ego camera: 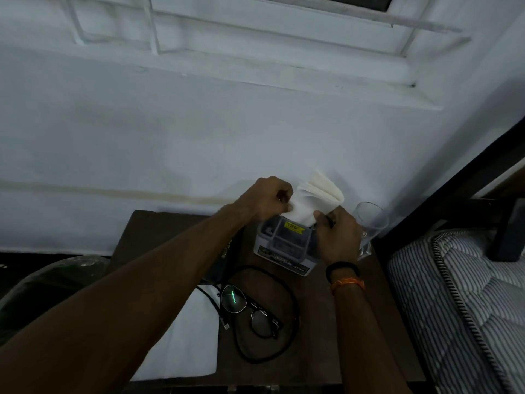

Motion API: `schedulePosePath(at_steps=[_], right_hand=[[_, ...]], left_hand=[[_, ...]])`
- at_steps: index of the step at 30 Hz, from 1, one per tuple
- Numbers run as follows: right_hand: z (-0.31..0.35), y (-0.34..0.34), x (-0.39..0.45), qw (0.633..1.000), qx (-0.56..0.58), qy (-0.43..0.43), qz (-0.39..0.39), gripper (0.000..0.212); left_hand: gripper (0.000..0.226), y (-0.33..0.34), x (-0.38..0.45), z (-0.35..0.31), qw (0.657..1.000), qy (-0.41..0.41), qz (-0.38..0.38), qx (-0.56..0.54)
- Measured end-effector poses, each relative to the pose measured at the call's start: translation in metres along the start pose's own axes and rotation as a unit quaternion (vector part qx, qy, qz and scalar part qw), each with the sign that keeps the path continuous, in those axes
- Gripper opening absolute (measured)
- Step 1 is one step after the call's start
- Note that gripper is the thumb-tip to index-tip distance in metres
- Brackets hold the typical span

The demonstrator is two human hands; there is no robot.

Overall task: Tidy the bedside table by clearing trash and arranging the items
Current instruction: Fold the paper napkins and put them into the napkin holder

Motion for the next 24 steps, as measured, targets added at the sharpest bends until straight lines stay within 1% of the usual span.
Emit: schedulePosePath(at_steps=[2,4,7,9,11,14,15,18,21,24], right_hand=[[0.002,-0.001,-0.001,1.0,0.005,-0.011,0.004,0.018],[0.002,0.0,0.0,1.0,0.005,-0.003,0.009,0.014],[0.003,0.0,0.0,1.0,-0.008,0.008,0.014,0.02],[0.004,0.0,0.001,1.0,-0.012,0.004,0.014,0.023],[0.004,0.001,0.001,1.0,-0.013,0.002,0.013,0.02],[0.002,0.004,0.001,0.999,-0.03,-0.007,0.011,0.015],[0.001,0.005,0.0,0.999,-0.044,-0.008,0.013,0.016],[-0.004,0.009,-0.003,0.997,-0.07,0.001,0.021,0.02],[-0.002,0.009,-0.002,0.997,-0.079,-0.006,0.013,0.023],[0.006,0.004,0.0,1.0,-0.018,-0.01,0.001,0.029]], left_hand=[[0.022,0.003,0.0,-0.001,1.0,-0.002,-0.003,0.007],[0.024,0.006,0.0,0.003,1.0,-0.011,-0.021,0.008],[0.026,0.007,0.001,0.004,0.998,-0.018,-0.065,-0.003],[0.026,0.007,0.003,0.003,0.997,-0.018,-0.076,-0.007],[0.027,0.01,0.004,0.006,0.997,-0.031,-0.066,-0.013],[0.045,0.014,0.004,0.01,0.998,-0.035,-0.059,-0.003],[0.046,0.014,0.004,0.01,0.998,-0.026,-0.059,0.001],[0.035,0.011,0.003,0.003,0.999,-0.012,-0.051,0.006],[0.04,0.009,0.004,0.003,0.999,-0.001,-0.048,-0.018],[0.04,0.005,0.004,0.005,0.997,0.013,-0.046,-0.058]])
Point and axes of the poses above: each hand's wrist, its own x-axis towards the middle knuckle, its own y-axis out of the palm, z = x × y, the point moved 5 cm from there along x, towards the middle knuckle, and after that the axes turned 11 degrees about y, right-handed, at the moved point
